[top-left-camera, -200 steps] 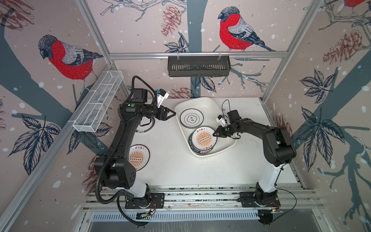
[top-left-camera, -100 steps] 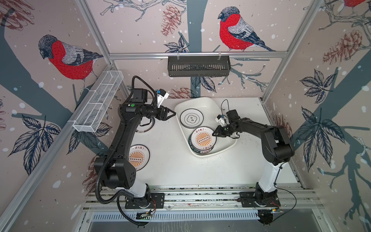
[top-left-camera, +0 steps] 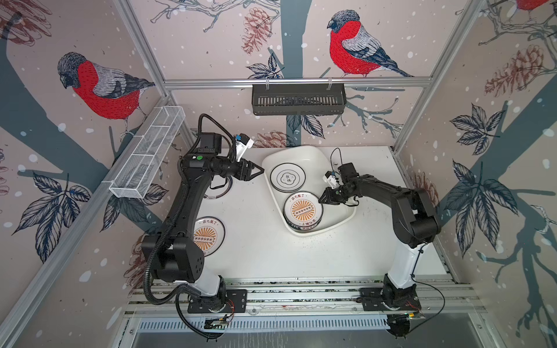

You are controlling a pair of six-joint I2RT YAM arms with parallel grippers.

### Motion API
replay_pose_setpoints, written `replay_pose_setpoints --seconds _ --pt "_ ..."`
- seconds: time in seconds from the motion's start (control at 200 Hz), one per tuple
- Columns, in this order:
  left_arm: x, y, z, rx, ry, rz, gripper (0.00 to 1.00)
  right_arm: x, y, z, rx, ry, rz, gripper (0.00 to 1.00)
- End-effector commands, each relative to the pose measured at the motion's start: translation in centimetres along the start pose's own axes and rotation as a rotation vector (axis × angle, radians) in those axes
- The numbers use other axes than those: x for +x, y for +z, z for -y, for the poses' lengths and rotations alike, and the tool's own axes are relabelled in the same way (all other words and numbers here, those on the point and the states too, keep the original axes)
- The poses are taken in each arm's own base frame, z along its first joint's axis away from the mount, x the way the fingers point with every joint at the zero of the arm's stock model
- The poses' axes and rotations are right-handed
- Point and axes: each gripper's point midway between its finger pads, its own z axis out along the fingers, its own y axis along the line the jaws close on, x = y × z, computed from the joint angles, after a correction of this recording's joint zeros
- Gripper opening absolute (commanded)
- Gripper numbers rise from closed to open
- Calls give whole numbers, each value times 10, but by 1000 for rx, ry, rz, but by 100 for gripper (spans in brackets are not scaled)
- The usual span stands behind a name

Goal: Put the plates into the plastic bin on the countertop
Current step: 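Open the right gripper and release the sunburst plate in the bin, then raise the right gripper from the bin while the left gripper moves over the ringed plate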

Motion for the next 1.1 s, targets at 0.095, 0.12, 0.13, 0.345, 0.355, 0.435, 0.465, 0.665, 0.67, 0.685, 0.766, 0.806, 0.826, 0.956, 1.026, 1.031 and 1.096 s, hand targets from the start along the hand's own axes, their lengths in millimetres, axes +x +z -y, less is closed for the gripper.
replay_pose_setpoints --seconds 0.095,0.12,0.13,0.345,0.355,0.435,0.465,0.665,0.67,0.685,0.766,0.806,0.826,0.956,1.026,1.031,1.096 --pt "-5 -2 5 6 45 13 66 -4 -3 5 69 -19 2 24" --pt "-5 -3 4 1 47 14 68 -5 -4 5 75 -24 7 24" --pt "-5 -2 4 -1 46 12 69 -6 -5 5 80 -25 10 24" --pt "-5 -5 -2 -49 44 11 74 -14 -11 2 101 -37 47 23" --pt "-5 -5 -2 -50 43 10 75 -14 -11 1 103 -38 47 23" --pt "-5 -6 -8 -85 31 9 75 -16 -10 2 116 -42 59 22" --pt "-5 -6 -12 -110 19 8 75 -16 -10 1 114 -43 64 21" --pt "5 -8 -44 -205 -106 12 76 -21 -7 0 141 -42 107 16" --pt "6 -9 -45 -207 -111 13 76 -21 -7 0 142 -41 110 16" --pt "7 -10 -48 -212 -122 17 77 -22 -8 0 147 -40 119 16" --pt "14 -16 -66 -230 -189 42 76 -29 -18 -5 158 -40 181 15" --pt "17 -20 -74 -236 -221 54 76 -33 -26 -8 161 -38 220 15" --pt "18 -23 -79 -243 -238 58 76 -35 -30 -9 163 -37 241 15" --pt "40 -22 -103 -293 -297 40 76 -45 -60 -29 120 -20 388 16" --pt "54 -21 -117 -367 -315 34 76 -44 -73 -44 72 -17 460 16" --pt "55 -21 -118 -374 -316 34 76 -43 -73 -45 69 -17 463 16" --pt "67 -21 -132 -451 -325 44 76 -39 -81 -58 37 -24 510 16"
